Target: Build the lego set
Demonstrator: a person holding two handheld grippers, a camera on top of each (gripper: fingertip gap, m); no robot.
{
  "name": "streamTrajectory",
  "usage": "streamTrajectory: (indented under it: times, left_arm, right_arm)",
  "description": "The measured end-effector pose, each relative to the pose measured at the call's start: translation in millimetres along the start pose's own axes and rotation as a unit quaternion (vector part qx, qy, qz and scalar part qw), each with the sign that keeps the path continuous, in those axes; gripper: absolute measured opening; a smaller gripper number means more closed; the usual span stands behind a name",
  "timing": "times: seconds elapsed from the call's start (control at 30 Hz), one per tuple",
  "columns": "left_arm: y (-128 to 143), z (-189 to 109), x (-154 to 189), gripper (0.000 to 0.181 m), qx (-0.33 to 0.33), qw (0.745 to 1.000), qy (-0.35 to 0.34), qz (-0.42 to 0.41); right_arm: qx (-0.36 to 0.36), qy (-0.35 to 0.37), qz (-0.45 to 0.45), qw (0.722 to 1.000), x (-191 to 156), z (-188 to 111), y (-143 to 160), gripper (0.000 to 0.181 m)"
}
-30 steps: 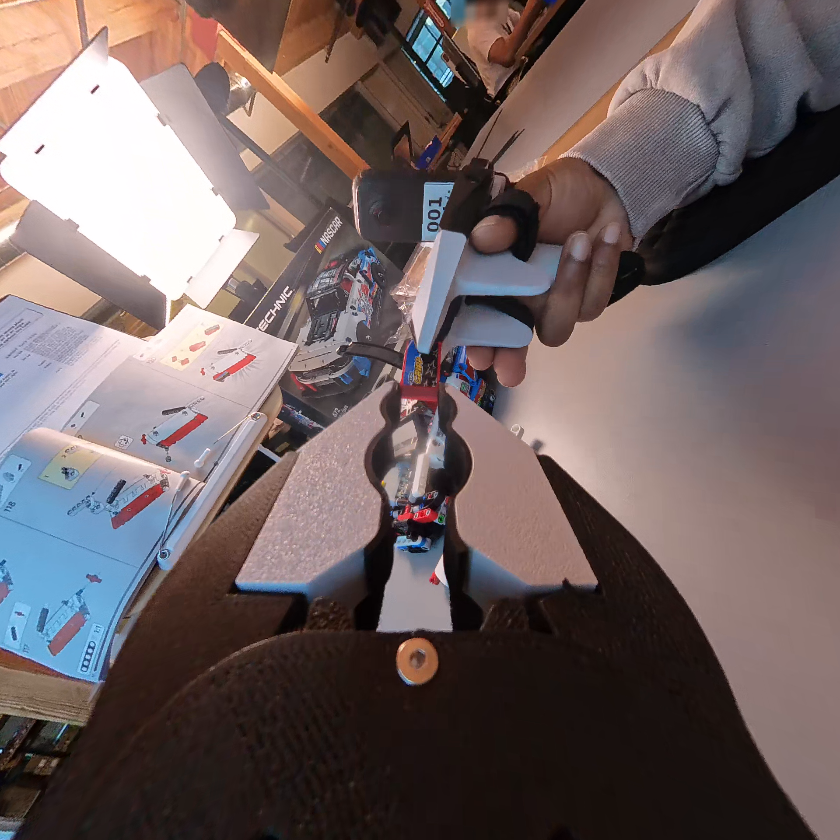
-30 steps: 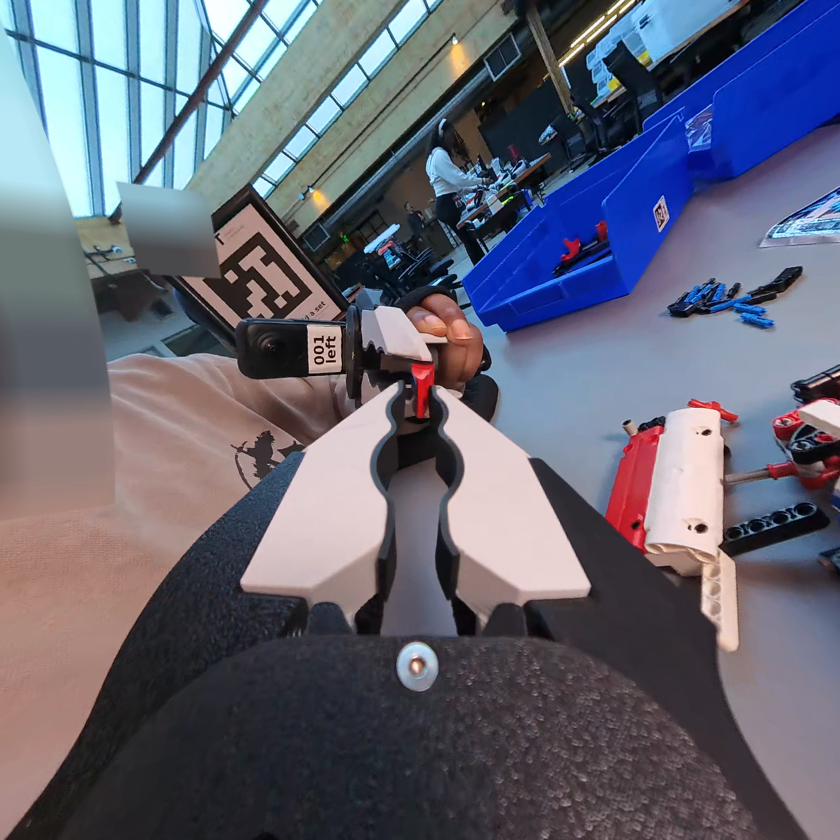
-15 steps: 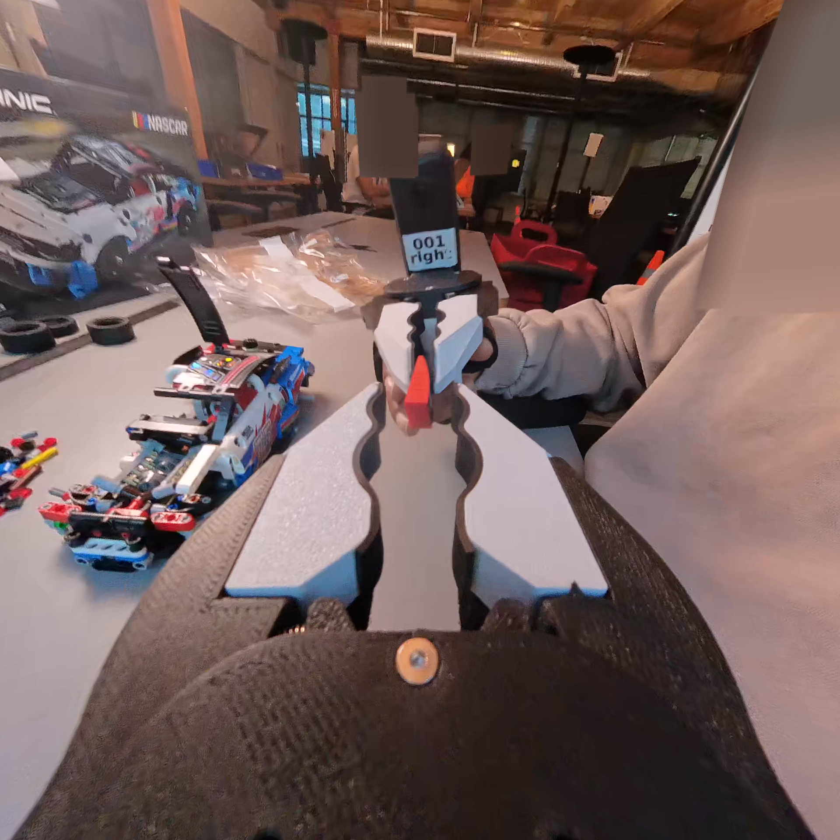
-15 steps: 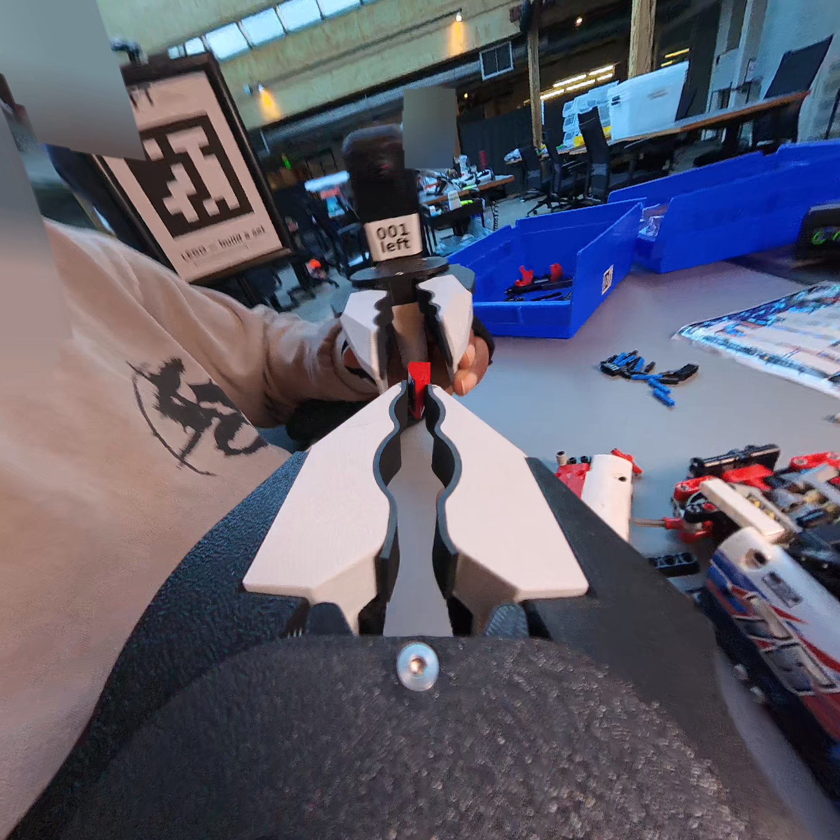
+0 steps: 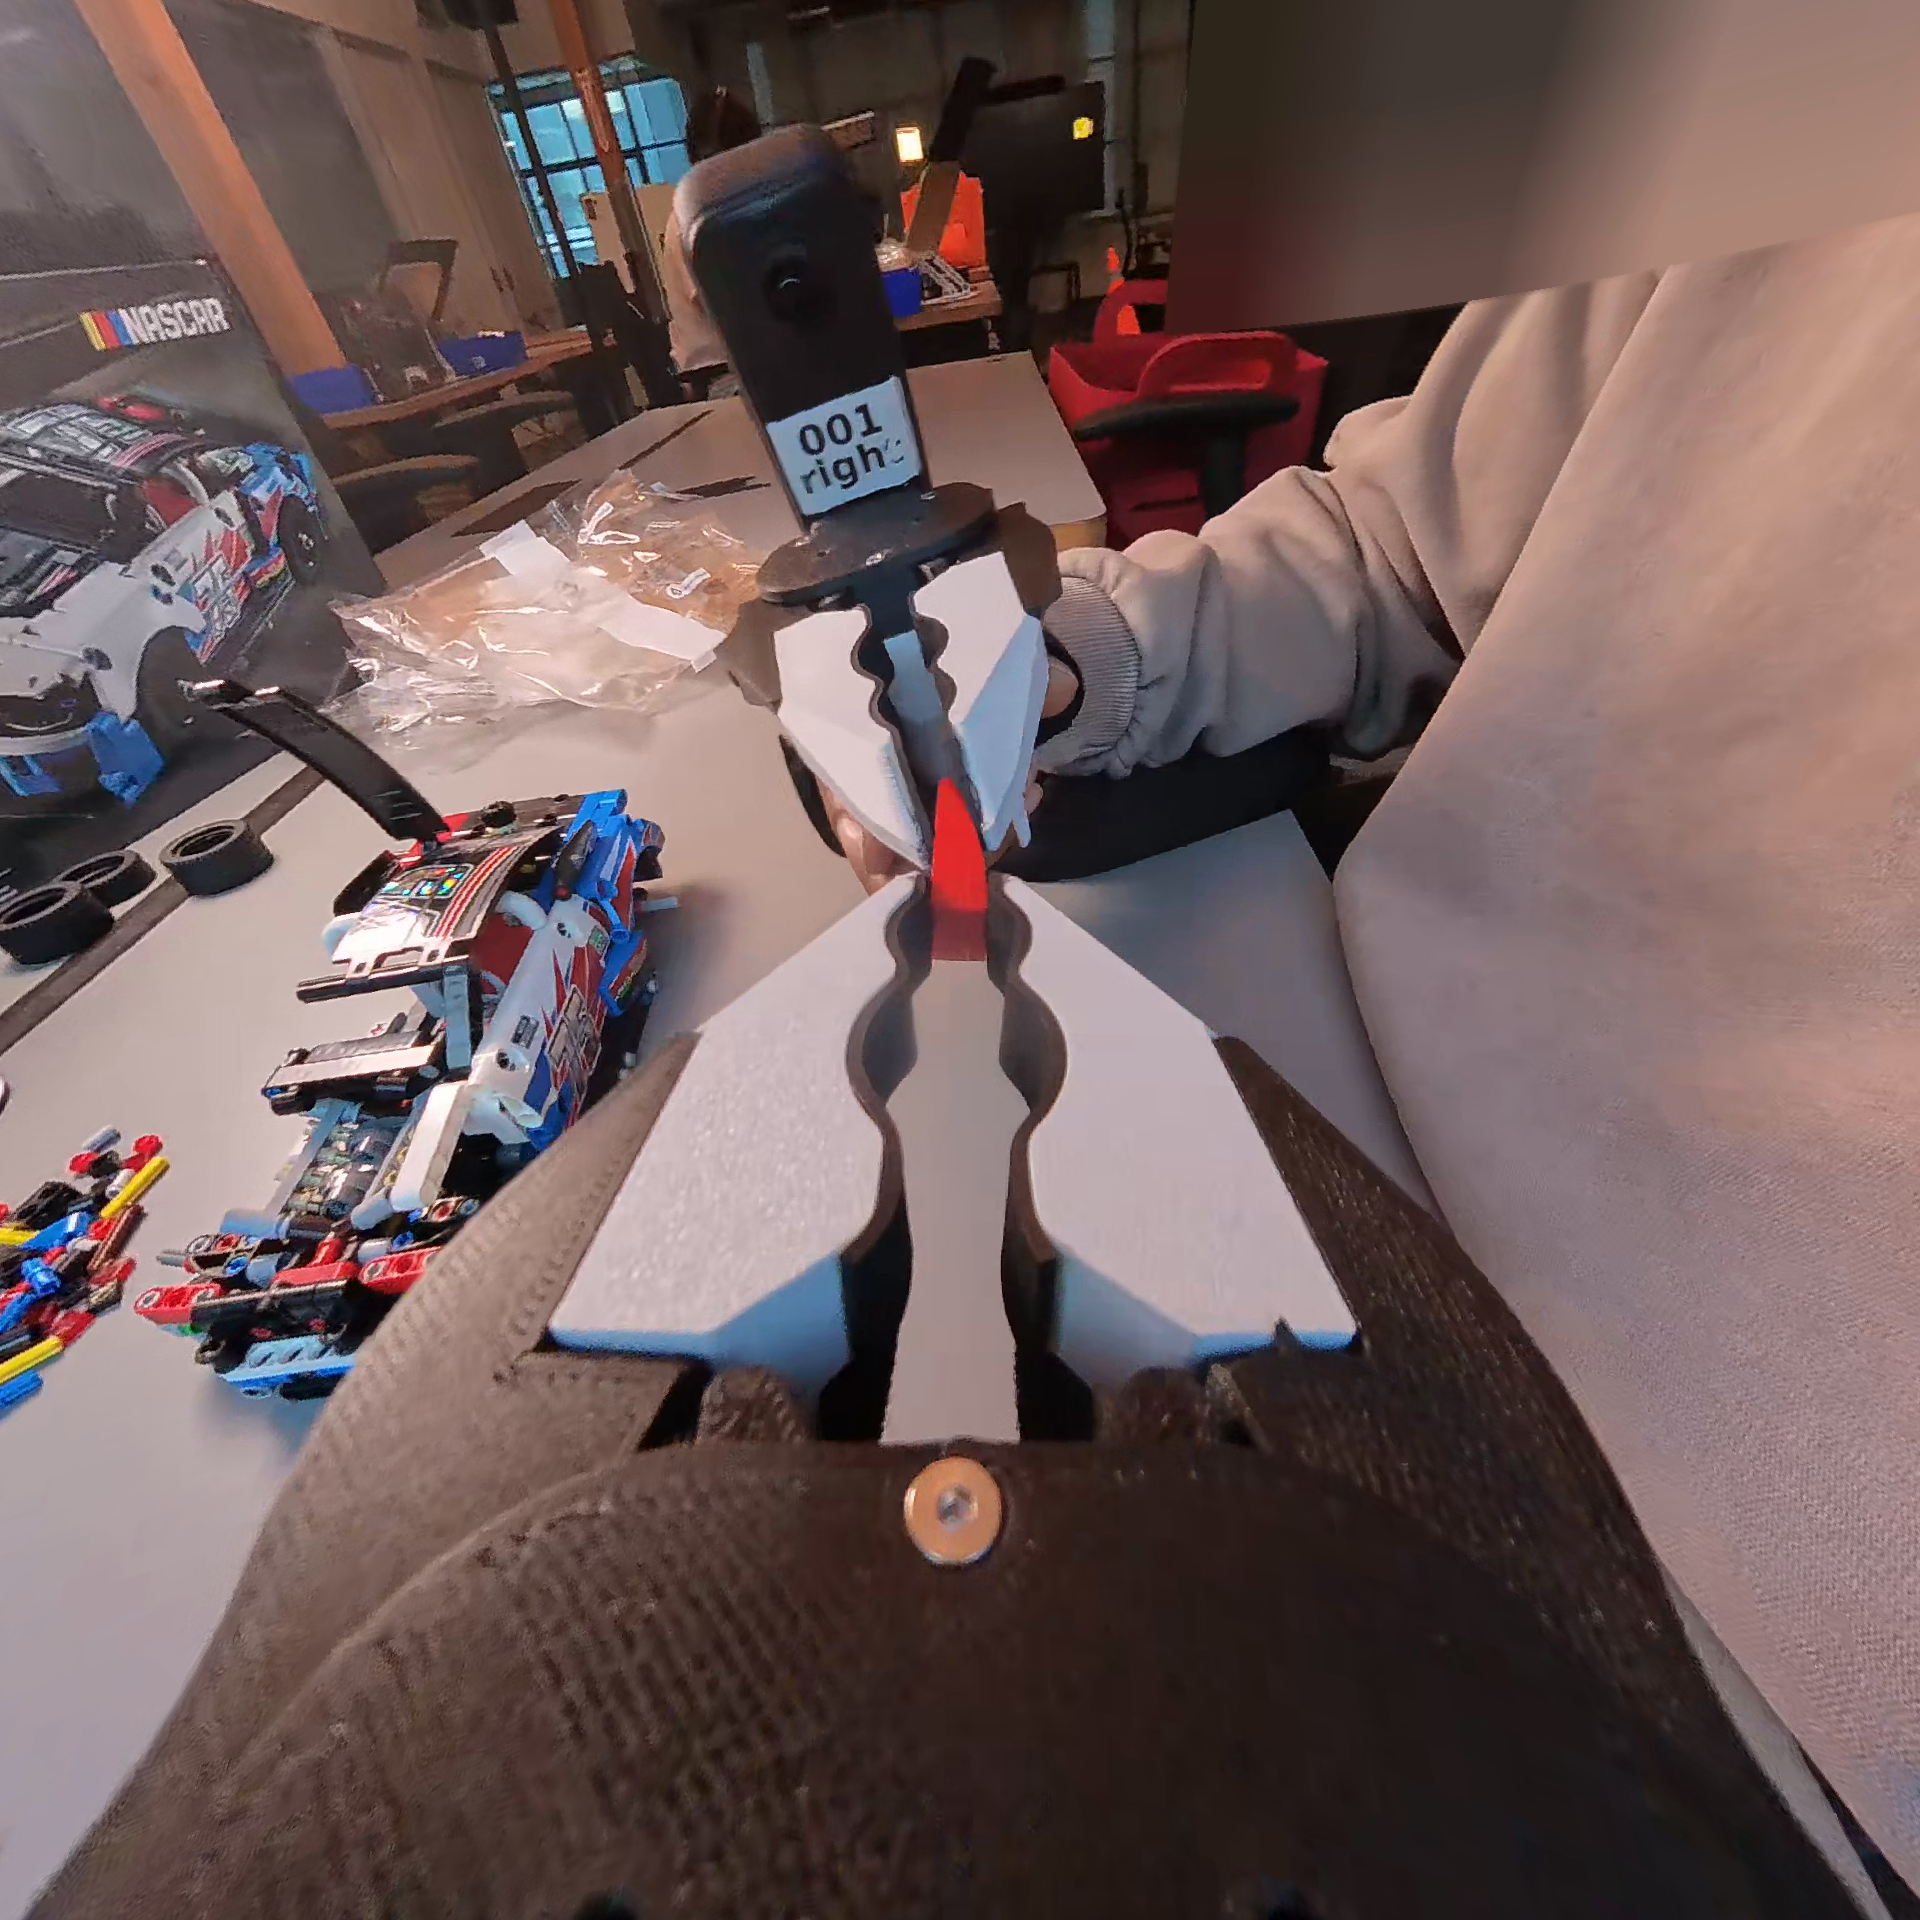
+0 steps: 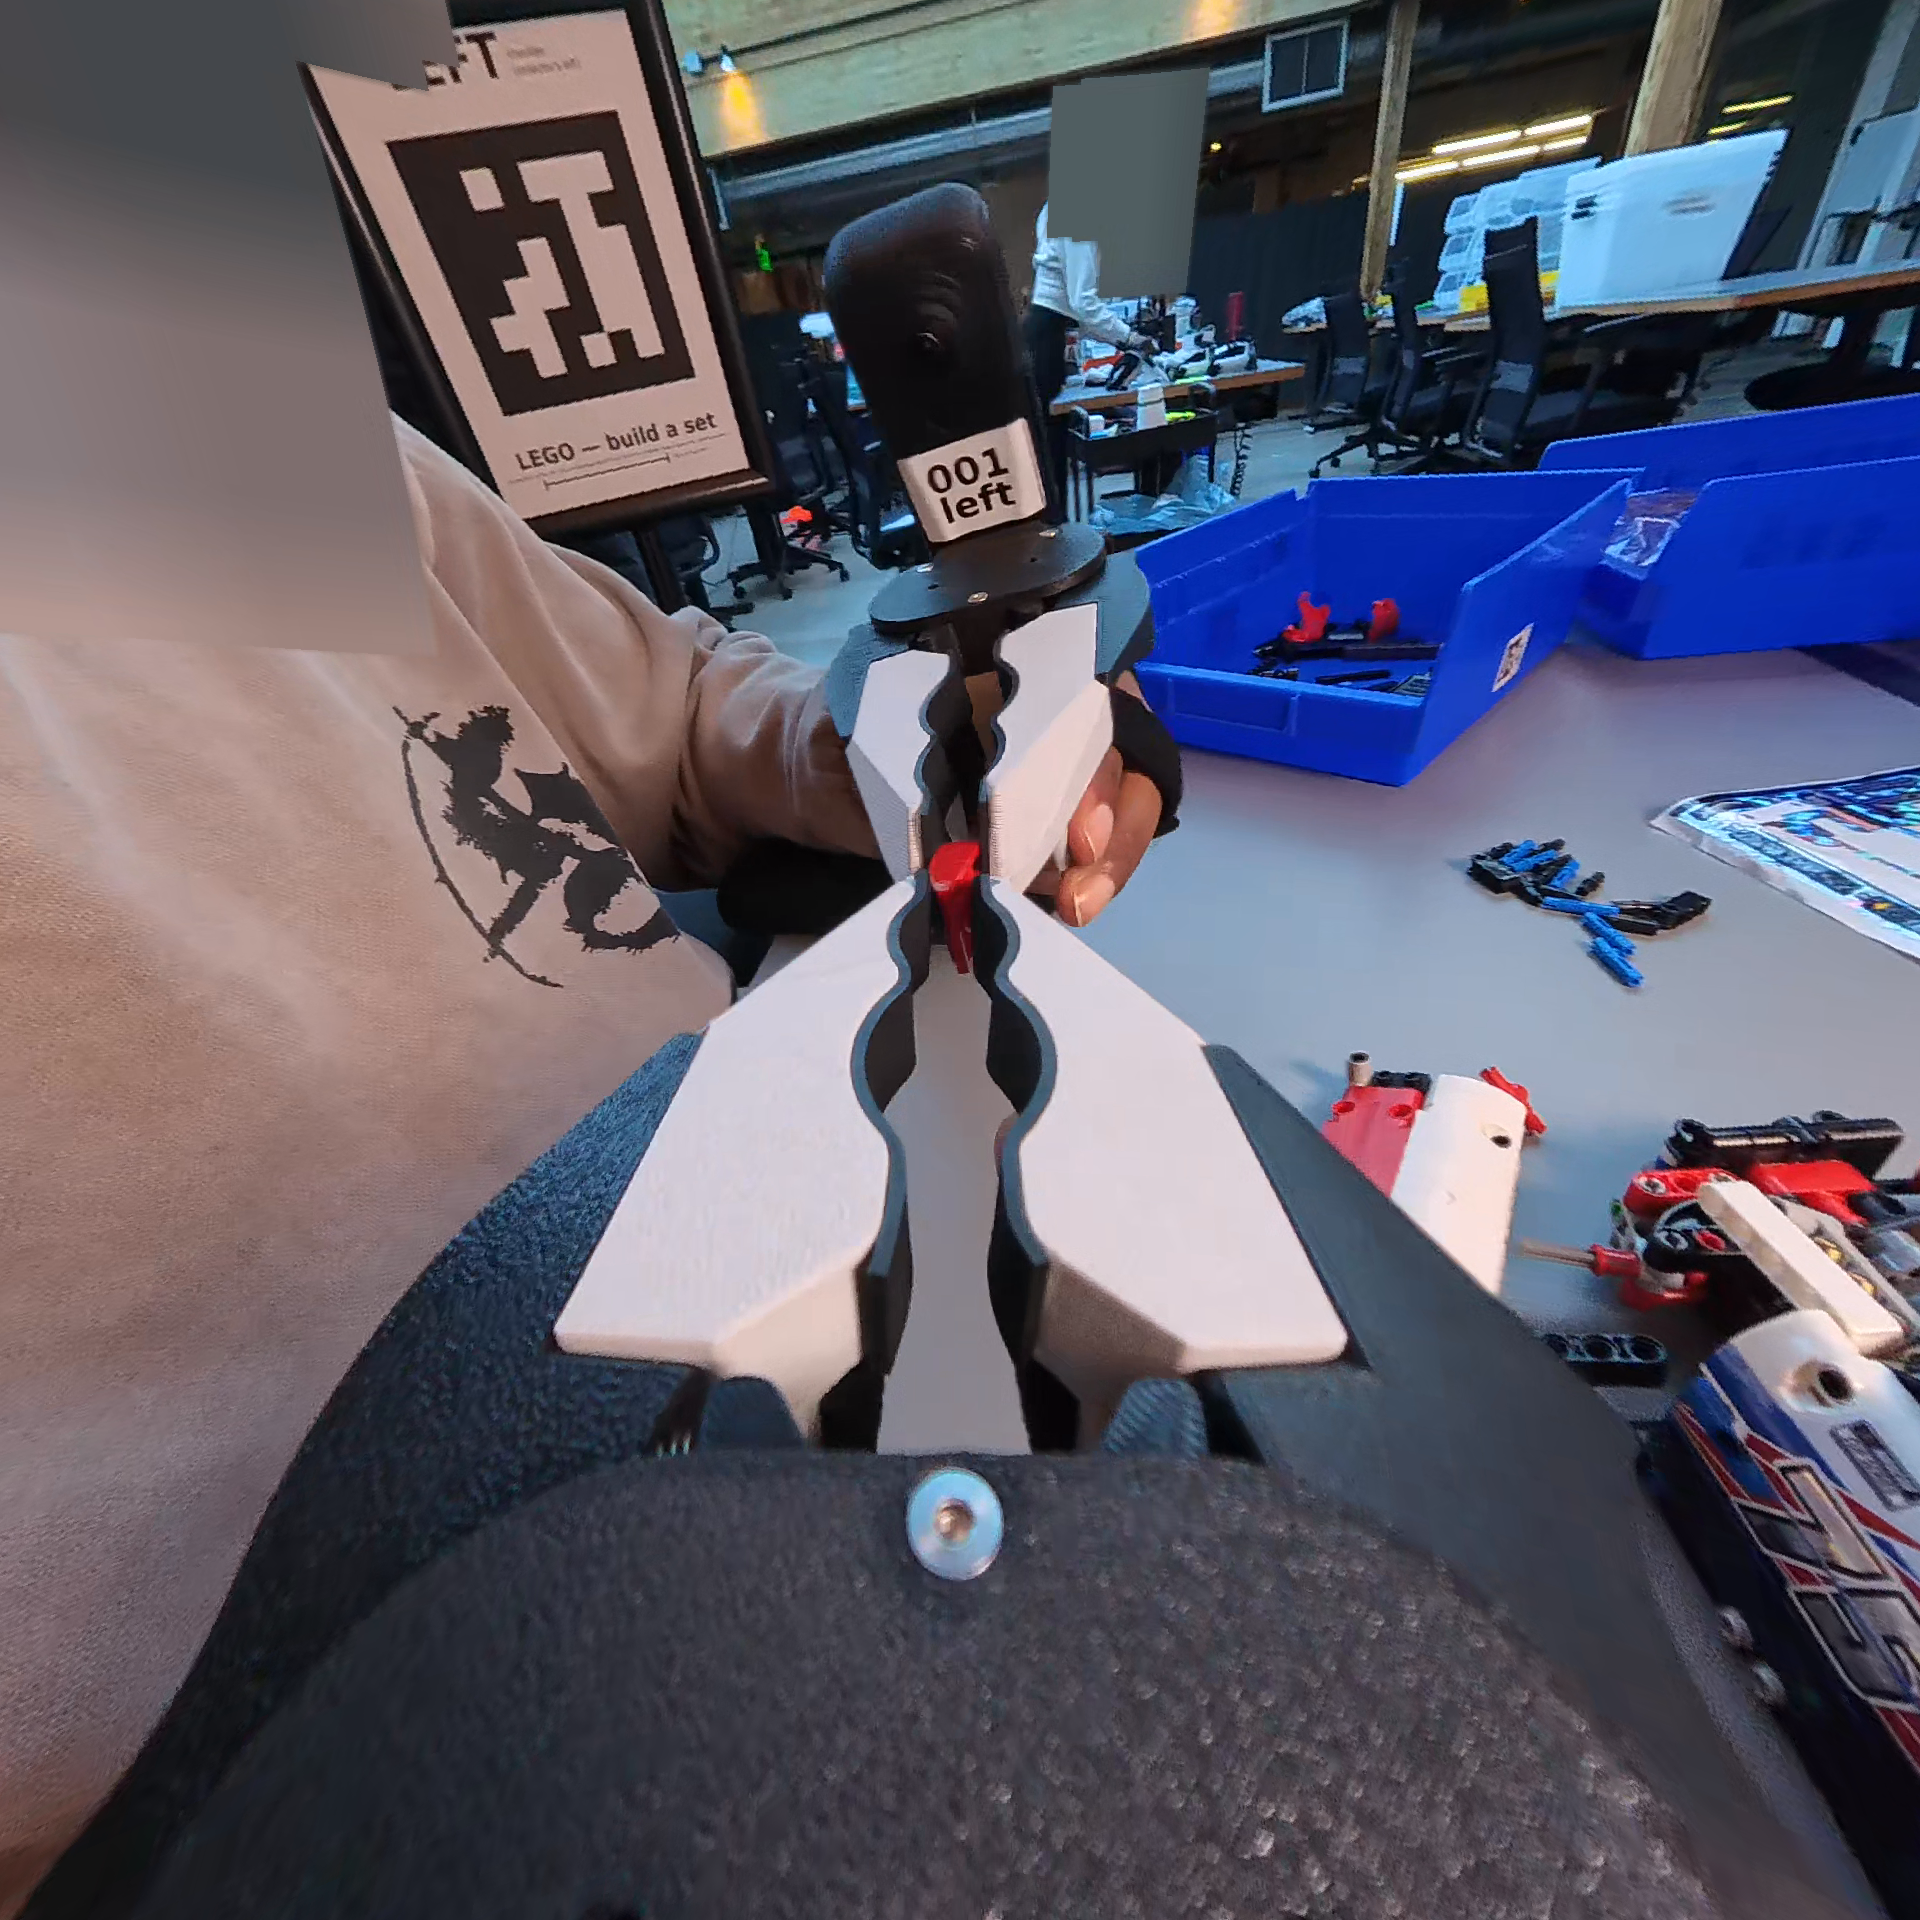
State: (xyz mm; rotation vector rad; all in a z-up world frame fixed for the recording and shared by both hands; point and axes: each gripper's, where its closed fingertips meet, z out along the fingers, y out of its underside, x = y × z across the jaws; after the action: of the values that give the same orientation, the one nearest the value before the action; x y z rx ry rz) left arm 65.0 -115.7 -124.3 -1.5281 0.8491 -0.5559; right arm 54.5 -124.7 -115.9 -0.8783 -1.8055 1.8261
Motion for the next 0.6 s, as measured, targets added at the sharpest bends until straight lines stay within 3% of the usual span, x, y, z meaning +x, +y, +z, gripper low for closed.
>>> streamTrajectory:
  times: [0.37, 0.6]
  left_arm:
    - [-10, -4, 14, 0.008, 0.053, 0.995, 0.069, -0.057]
    - [-16, -6, 10, 0.007, 0.100, 0.979, 0.104, -0.146]
  right_arm:
    - [0.018, -0.042, 0.007, 0.999, -15, 1, -4, 0.003]
    - [0.045, -0.062, 0.061, 0.995, -12, -3, -9, 0.002]
